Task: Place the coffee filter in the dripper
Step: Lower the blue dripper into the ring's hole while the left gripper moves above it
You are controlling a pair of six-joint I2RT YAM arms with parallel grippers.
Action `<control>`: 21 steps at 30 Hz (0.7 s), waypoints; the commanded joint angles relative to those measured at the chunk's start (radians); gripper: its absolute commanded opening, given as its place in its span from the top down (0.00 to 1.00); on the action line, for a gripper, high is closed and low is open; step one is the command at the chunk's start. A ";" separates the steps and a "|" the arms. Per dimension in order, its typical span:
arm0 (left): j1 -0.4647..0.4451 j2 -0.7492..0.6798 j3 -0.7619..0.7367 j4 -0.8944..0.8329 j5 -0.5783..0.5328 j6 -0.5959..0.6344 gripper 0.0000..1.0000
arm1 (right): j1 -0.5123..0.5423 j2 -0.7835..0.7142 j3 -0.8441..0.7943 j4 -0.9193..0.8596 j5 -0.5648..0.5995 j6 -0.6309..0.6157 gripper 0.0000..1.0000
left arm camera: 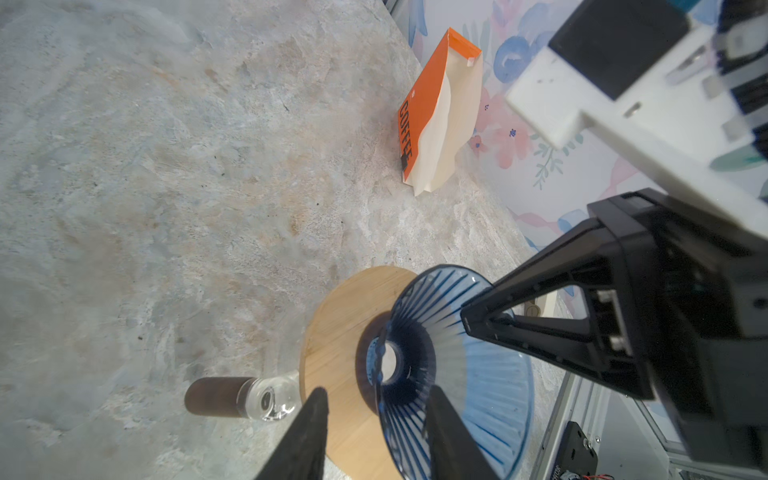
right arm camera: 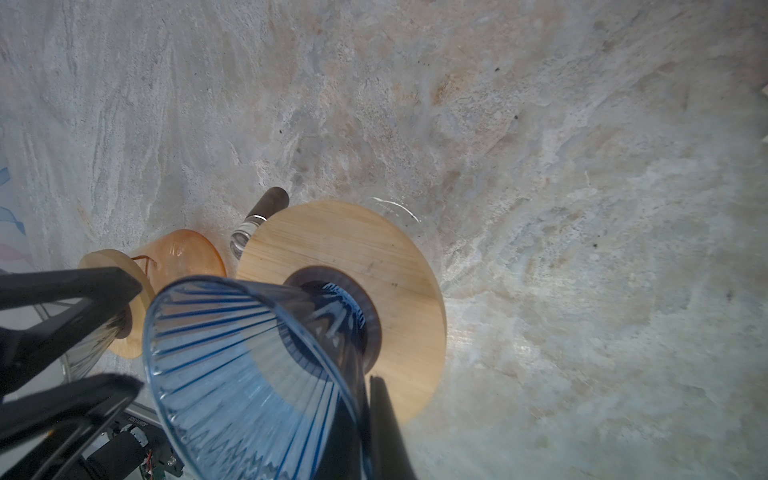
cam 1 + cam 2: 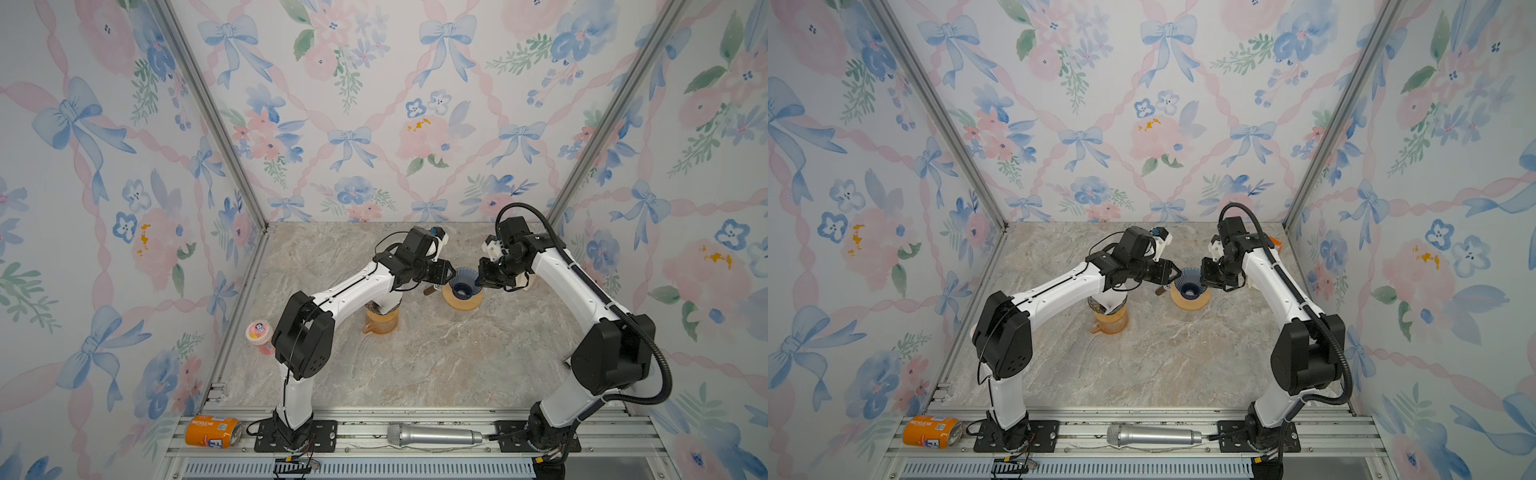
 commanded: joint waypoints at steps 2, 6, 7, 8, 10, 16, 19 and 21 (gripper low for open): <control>-0.006 0.033 0.033 -0.014 0.016 -0.013 0.66 | 0.011 0.018 -0.042 -0.032 0.044 -0.010 1.00; -0.006 0.048 0.044 -0.014 0.030 -0.017 0.71 | 0.010 0.018 -0.043 -0.032 0.041 -0.013 1.00; -0.006 0.049 0.044 -0.014 0.033 -0.019 0.72 | 0.009 0.018 -0.042 -0.033 0.040 -0.013 1.00; -0.006 0.051 0.043 -0.014 0.035 -0.019 0.72 | 0.009 0.018 -0.041 -0.033 0.040 -0.013 1.00; -0.006 0.050 0.040 -0.014 0.038 -0.020 0.73 | 0.008 0.018 -0.040 -0.035 0.040 -0.015 1.00; -0.006 0.053 0.037 -0.015 0.040 -0.017 0.77 | 0.008 0.018 -0.042 -0.038 0.033 -0.020 1.00; -0.006 0.054 0.038 -0.015 0.041 -0.017 0.80 | 0.007 0.020 -0.041 -0.040 0.035 -0.021 1.00; -0.006 0.059 0.038 -0.014 0.043 -0.017 0.83 | 0.007 0.023 -0.041 -0.043 0.037 -0.021 1.00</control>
